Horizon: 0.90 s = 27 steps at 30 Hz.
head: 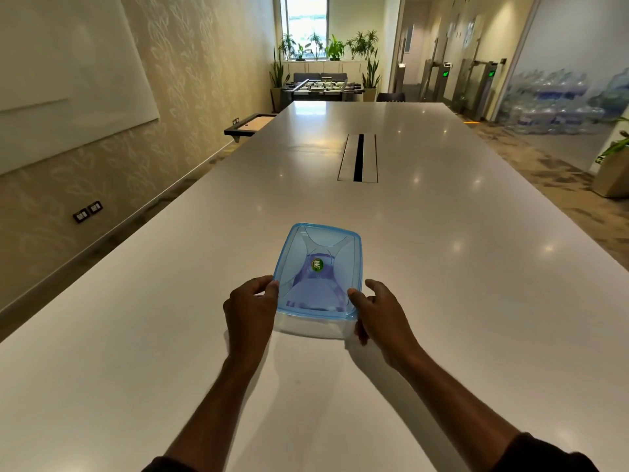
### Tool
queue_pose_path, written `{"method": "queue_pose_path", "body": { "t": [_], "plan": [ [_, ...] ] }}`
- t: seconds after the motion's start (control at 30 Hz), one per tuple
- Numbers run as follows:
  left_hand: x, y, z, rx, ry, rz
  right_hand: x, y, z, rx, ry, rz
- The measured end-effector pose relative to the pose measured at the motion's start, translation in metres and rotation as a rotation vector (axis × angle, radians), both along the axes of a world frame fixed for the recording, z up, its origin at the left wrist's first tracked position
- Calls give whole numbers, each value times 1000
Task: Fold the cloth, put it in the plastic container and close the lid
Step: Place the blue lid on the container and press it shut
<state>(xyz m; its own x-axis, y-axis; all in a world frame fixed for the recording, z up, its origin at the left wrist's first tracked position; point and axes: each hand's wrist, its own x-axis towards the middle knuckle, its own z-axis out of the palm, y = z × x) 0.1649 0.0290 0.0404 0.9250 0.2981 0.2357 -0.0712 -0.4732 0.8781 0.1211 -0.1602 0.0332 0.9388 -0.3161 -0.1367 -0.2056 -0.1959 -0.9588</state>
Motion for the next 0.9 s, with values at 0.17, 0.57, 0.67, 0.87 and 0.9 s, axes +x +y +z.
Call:
{"method": "queue_pose_path", "body": {
  "t": [0.17, 0.57, 0.67, 0.87, 0.9],
  "plan": [
    [5, 0, -1, -22, 34, -24, 4, -6, 5, 162, 81, 50],
    [16, 4, -3, -513, 400, -230, 7, -12, 6, 228, 20, 124],
    [22, 13, -3, -498, 510, -226, 8, -13, 4, 197, 27, 124],
    [47, 18, 19, -347, 455, -270, 9, -16, 7, 6, 57, 87],
    [54, 16, 24, -335, 425, -260, 10, -16, 9, -29, 51, 75]
  ]
}}
